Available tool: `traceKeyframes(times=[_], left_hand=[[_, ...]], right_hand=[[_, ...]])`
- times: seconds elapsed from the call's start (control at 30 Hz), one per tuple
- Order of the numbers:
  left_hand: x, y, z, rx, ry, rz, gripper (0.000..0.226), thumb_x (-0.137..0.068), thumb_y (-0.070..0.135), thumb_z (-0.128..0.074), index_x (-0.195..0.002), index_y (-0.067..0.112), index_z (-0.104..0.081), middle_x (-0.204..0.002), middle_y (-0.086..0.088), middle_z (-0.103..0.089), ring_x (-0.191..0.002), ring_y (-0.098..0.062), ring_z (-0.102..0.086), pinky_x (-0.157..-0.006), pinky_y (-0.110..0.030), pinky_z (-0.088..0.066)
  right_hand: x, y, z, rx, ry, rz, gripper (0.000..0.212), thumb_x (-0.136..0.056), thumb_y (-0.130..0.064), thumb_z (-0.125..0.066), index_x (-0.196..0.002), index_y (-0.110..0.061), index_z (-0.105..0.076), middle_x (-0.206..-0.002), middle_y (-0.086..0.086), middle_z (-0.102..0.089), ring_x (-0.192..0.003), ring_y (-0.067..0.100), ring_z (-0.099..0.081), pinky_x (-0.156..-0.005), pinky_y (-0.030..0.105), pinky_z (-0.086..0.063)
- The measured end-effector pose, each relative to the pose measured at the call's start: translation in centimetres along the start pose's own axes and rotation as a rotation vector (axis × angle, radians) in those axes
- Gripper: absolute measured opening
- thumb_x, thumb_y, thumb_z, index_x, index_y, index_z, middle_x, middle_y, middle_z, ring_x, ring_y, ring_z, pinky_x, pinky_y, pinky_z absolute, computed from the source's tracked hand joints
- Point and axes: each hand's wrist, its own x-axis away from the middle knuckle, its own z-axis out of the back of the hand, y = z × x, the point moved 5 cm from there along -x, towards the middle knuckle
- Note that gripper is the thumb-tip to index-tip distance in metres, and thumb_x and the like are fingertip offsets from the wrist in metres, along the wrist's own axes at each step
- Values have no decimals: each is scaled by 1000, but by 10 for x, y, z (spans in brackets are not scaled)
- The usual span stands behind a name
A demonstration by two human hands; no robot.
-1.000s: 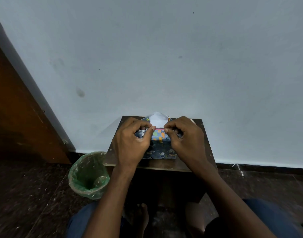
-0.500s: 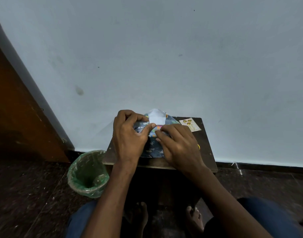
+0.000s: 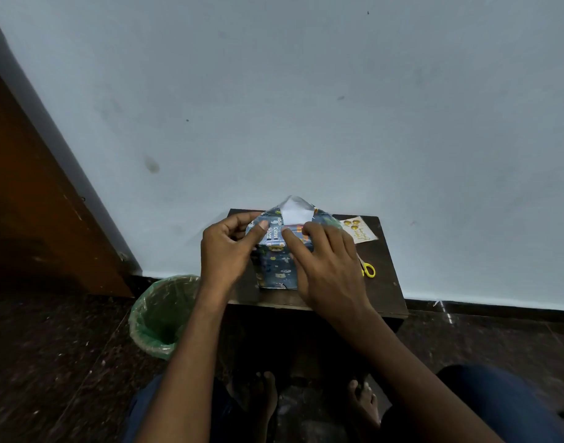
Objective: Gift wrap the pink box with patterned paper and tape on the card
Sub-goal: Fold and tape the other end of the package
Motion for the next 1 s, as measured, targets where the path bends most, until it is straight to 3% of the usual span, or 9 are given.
traceKeyframes(times=[0.17, 0.27, 0.4, 0.47, 0.53, 0.63, 0.73, 0.9, 1.0], left_hand=[[1, 2, -1, -1, 4, -38, 12, -92, 18, -84, -104, 16, -83, -90, 6, -82, -78, -7, -73, -73, -27, -58], [0, 10, -2, -130, -31, -138, 12, -92, 19, -83, -104, 18, -82, -98, 9, -81, -86, -6, -75, -76, -23, -58], [3, 29, -8, -364, -13, -377, 22, -89, 12, -78, -101, 29, -82, -99, 17, -78, -100, -5, -68, -90, -37, -56], [6, 35, -13, -478, 52, -478, 32, -84, 9, -70, -101, 32, -83, -94, 19, -76, -102, -13, -62, -89, -48, -53], [10, 35, -17, -525, 95, -521, 41, -81, 1, -68, -104, 33, -83, -93, 18, -75, -100, -16, -56, -82, -48, -52], [14, 31, -18, -506, 135, -526, 49, -81, -5, -71, -107, 34, -84, -94, 20, -75, -99, -11, -53, -72, -37, -52], [17, 29, -18, -510, 199, -518, 47, -83, -2, -71, -106, 37, -84, -99, 22, -77, -96, -6, -50, -71, -27, -48], [15, 31, -18, -388, 106, -546, 38, -89, -2, -68, -108, 27, -85, -105, 14, -80, -102, -8, -74, -82, -40, -61], [14, 32, -17, -277, 39, -498, 24, -94, 5, -76, -109, 22, -84, -105, 11, -80, -103, -12, -76, -84, -41, -62]], right_hand=[[5, 1, -7, -38, -30, 17, 54, -89, -19, -69, -142, -13, -62, -134, 14, -61, -122, 36, -57, -101, 46, -42], [2, 4, -4, -73, -20, 8, 47, -91, -21, -68, -137, -13, -64, -134, 17, -61, -117, 35, -57, -96, 45, -44], [-2, 5, 3, -180, 45, -49, 30, -98, -24, -63, -125, -12, -71, -123, 10, -67, -108, 30, -62, -91, 41, -49], [-5, 11, 8, -289, 111, -138, 18, -100, -18, -63, -114, -11, -72, -114, 5, -70, -100, 27, -65, -85, 40, -52], [-7, 22, 12, -405, 151, -273, 11, -97, -12, -66, -108, -13, -67, -107, 1, -66, -90, 21, -65, -74, 37, -52], [-9, 40, 15, -609, 215, -492, 35, -90, -4, -73, -113, -22, -54, -109, 0, -61, -86, 7, -69, -65, 28, -52], [-13, 46, 17, -690, 192, -527, 49, -86, 2, -71, -127, -22, -59, -120, 0, -56, -84, 7, -70, -71, 27, -56], [-19, 51, 14, -714, 132, -492, 34, -89, 3, -69, -113, -19, -77, -109, -7, -70, -92, 6, -69, -81, 26, -56], [-18, 55, 16, -792, 95, -566, 27, -92, 0, -70, -109, -19, -78, -102, -9, -73, -90, 4, -69, -80, 15, -51]])
